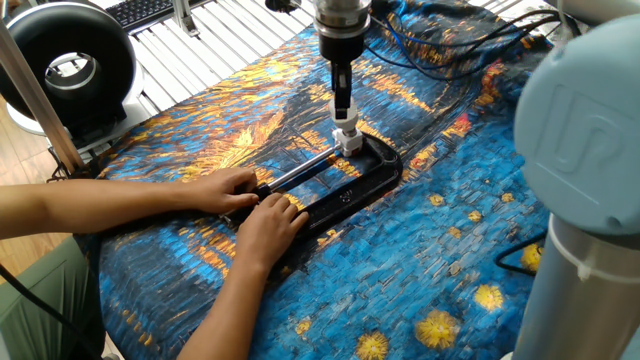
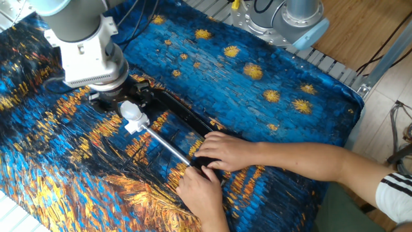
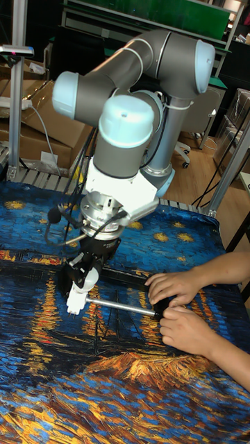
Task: Install the light bulb by rotating it
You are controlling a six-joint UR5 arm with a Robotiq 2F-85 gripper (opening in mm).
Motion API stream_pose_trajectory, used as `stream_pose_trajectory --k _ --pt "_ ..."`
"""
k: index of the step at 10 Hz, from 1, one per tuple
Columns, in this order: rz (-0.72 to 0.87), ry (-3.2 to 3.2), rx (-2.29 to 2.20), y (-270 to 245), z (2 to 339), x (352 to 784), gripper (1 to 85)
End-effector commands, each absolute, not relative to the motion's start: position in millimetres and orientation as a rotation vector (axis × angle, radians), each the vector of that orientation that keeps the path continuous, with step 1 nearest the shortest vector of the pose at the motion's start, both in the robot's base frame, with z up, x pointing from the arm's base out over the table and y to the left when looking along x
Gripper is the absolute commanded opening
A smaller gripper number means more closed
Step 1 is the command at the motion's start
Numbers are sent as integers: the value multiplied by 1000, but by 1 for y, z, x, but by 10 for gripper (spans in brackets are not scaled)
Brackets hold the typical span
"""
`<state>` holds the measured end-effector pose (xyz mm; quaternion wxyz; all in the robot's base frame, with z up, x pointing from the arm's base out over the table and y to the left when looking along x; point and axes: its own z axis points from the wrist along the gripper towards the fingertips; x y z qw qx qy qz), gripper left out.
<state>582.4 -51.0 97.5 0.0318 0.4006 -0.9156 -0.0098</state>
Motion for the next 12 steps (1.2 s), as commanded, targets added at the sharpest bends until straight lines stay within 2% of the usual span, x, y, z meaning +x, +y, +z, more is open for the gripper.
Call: stream_pose_trajectory --k 1,7,12 --pt "19 -2963 1041 -45 105 590 263" --pt "-70 -3115 817 -51 104 592 263" --pt "-90 -3089 694 -68 106 572 263"
